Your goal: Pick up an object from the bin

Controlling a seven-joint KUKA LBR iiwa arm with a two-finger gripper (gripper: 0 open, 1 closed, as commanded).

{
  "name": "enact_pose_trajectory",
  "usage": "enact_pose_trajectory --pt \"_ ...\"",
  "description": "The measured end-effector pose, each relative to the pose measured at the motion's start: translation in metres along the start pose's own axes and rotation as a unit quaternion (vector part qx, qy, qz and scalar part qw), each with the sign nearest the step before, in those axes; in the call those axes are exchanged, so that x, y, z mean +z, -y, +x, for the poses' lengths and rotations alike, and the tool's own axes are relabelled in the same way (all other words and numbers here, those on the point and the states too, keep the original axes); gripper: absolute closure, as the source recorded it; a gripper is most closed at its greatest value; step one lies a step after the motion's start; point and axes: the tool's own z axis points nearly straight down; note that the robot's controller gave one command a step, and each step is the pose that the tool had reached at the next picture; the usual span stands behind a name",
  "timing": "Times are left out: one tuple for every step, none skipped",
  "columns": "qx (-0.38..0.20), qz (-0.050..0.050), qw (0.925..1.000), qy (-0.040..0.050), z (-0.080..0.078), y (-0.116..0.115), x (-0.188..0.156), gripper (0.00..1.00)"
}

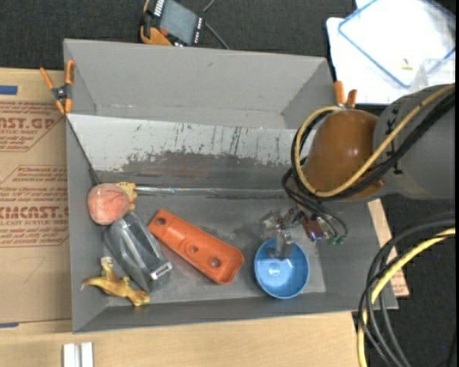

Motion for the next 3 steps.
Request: enact_pose_trajectory --pt "-0.052 0.000 0.9987 0.0013 -0.001 0.000 -0.033 1.00" --pt "-0.010 0.000 0.9999 0.0048 -0.009 -0.002 -0.105 1.00" --pt "-0.059 -0.002 0.9983 -0.0032 0.007 0.014 -0.019 1.00"
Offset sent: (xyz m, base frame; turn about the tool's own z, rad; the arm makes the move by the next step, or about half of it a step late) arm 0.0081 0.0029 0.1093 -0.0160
